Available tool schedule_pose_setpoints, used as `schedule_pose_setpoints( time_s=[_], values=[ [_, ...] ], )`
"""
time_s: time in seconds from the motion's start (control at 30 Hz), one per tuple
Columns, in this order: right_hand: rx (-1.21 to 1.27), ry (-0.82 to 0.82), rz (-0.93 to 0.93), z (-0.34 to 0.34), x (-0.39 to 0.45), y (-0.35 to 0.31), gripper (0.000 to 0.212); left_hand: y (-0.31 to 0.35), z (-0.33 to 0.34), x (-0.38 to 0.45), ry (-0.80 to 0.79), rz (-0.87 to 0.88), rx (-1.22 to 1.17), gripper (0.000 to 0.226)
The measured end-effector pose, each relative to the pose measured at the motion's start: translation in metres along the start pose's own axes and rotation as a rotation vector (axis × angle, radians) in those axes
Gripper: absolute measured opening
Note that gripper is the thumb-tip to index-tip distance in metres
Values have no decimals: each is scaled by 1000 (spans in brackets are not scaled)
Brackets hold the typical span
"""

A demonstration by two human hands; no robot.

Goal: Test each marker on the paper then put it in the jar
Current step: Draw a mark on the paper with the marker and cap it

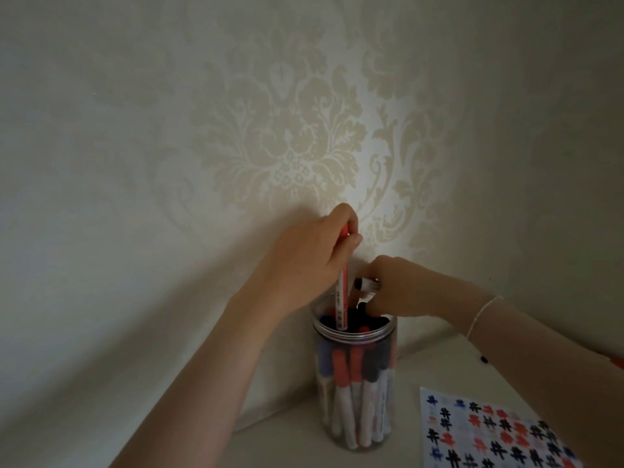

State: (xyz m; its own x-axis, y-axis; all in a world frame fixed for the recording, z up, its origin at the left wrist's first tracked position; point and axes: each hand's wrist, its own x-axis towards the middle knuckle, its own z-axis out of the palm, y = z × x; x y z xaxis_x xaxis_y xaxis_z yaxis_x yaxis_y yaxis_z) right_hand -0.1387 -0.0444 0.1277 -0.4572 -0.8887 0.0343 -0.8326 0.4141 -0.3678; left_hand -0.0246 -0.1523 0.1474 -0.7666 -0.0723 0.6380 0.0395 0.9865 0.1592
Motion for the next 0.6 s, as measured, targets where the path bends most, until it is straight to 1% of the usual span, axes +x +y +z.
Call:
schedule_pose_setpoints(
  time_s=[0.03, 0.1, 0.17, 0.23, 0.27, 0.33, 0.4, 0.5, 0.6],
  values=[
    [-15, -19, -8, 0, 1, 0, 19, 1, -2, -1, -28, -6, -21, 9],
    [33, -63, -19, 0, 0, 0, 16, 1, -7, -1, -68, -17, -57, 9],
    [86, -60, -38, 0, -1, -1, 13, 1, -9, -1, -40, 1, -72, 9],
    [98, -36, -56, 1, -6, -1, 7, 0, -9, -3, 68, 62, -41, 10],
    [86, -32, -69, 2, -9, -1, 12, -1, -8, -5, 142, 105, -5, 10],
    [19, -36, -84, 3, -17, -2, 28, -1, -7, -9, 282, 185, 51, 10],
    [-67, -19, -92, 5, -25, -6, 35, -1, -6, -12, 395, 255, 45, 12],
    [-79, -12, -122, 8, -36, -13, 31, -3, 0, -13, 502, 369, -30, 9],
    [-34, -35, -147, 12, -42, -20, 19, -3, 1, -16, 534, 426, -93, 9]
  ],
)
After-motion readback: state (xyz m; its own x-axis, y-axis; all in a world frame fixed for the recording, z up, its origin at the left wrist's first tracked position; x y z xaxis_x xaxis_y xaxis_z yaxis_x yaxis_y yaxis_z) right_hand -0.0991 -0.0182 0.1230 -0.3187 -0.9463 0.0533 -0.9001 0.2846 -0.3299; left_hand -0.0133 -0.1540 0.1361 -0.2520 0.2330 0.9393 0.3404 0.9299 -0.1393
